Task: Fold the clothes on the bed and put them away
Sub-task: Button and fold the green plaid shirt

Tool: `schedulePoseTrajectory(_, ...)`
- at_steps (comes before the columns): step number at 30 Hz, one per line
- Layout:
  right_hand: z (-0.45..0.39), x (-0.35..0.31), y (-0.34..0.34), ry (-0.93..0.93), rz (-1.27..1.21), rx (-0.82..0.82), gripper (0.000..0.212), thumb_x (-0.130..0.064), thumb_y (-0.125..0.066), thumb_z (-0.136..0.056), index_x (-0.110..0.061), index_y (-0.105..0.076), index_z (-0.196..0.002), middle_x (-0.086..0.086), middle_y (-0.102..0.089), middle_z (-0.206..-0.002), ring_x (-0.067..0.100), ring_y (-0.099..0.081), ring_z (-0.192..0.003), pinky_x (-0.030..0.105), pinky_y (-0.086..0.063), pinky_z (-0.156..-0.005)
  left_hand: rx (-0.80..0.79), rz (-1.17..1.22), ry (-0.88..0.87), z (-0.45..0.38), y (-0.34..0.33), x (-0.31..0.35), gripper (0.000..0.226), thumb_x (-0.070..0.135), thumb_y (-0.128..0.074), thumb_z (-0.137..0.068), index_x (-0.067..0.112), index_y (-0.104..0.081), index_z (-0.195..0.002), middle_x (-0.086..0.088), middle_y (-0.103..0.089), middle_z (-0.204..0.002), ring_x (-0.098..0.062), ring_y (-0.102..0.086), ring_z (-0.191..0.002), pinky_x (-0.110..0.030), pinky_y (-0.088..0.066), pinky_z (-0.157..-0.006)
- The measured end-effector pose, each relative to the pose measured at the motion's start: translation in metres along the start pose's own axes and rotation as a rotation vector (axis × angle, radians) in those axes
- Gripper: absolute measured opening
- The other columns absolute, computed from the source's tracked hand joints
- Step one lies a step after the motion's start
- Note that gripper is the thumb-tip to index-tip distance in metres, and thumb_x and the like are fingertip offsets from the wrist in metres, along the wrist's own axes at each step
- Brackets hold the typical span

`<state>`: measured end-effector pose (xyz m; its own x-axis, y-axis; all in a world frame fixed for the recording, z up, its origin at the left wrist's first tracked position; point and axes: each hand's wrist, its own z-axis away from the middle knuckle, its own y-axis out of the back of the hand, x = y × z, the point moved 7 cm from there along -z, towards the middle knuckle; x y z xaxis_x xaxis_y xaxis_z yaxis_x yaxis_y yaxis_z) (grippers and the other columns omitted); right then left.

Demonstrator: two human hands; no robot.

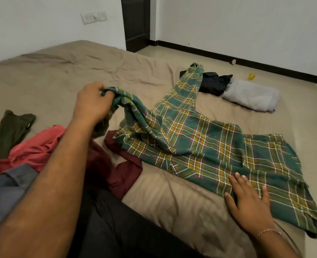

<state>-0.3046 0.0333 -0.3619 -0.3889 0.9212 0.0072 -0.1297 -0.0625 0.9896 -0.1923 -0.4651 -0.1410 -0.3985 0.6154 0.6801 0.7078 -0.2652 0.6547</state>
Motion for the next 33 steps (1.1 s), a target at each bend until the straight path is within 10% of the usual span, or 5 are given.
schedulePoseTrajectory(7,0.023,-0.024,0.022,0.097,-0.792,0.154,0.064,-0.066,-0.064,-0.089,-0.037,-0.05,-0.144,-0.017,-0.047,-0.154,0.013,-0.048,-0.14,0.04,-0.038,-0.119,-0.05,1.562,0.836,0.166,-0.097,0.054,0.02,0.016,-0.056,-0.095,0.005,-0.069,-0.106,-0.02,-0.069,-0.091,-0.03,-0.069,-0.068,-0.044,-0.062,-0.069)
schedulePoseTrajectory(11,0.041,-0.04,0.019,0.005,-1.647,-0.178,0.104,-0.079,-0.083,-0.057,-0.008,-0.065,-0.131,0.012,-0.071,-0.126,0.023,-0.069,-0.106,0.036,-0.06,-0.088,-0.574,1.503,1.218,0.288,-0.188,0.108,0.045,0.04,-0.042,-0.106,0.006,-0.065,-0.125,-0.022,-0.074,-0.099,-0.034,-0.069,-0.059,-0.053,-0.062,-0.075)
schedulePoseTrajectory(21,0.055,0.051,0.011,-0.779,-2.146,0.134,0.019,-0.027,-0.045,-0.107,-0.015,-0.059,-0.113,0.017,-0.069,-0.115,0.036,-0.073,-0.098,0.046,-0.057,-0.074,-0.545,0.422,0.249,0.236,-0.204,0.055,0.015,0.016,-0.064,-0.095,0.029,-0.065,-0.103,0.005,-0.069,-0.101,-0.015,-0.067,-0.093,-0.031,-0.055,-0.084)
schedulePoseTrajectory(27,0.065,0.097,0.062,-0.565,-1.112,0.674,0.034,-0.009,-0.067,-0.091,-0.03,-0.057,-0.115,0.013,-0.067,-0.109,0.031,-0.065,-0.094,0.04,-0.054,-0.081,-0.252,-0.184,-0.24,0.14,-0.172,0.035,0.053,0.024,-0.066,-0.085,0.022,-0.054,-0.136,-0.006,-0.051,-0.131,-0.028,-0.046,-0.125,-0.047,-0.044,-0.104)
schedulePoseTrajectory(33,0.018,0.127,0.051,-0.348,-0.578,0.324,0.102,-0.029,-0.081,-0.084,-0.031,-0.014,-0.161,0.015,-0.041,-0.156,0.043,-0.043,-0.137,0.056,-0.037,-0.113,-0.46,-0.625,-0.531,0.105,-0.181,-0.001,0.083,0.025,-0.071,-0.078,0.023,-0.036,-0.153,-0.009,-0.042,-0.151,-0.033,-0.041,-0.14,-0.051,-0.039,-0.112)
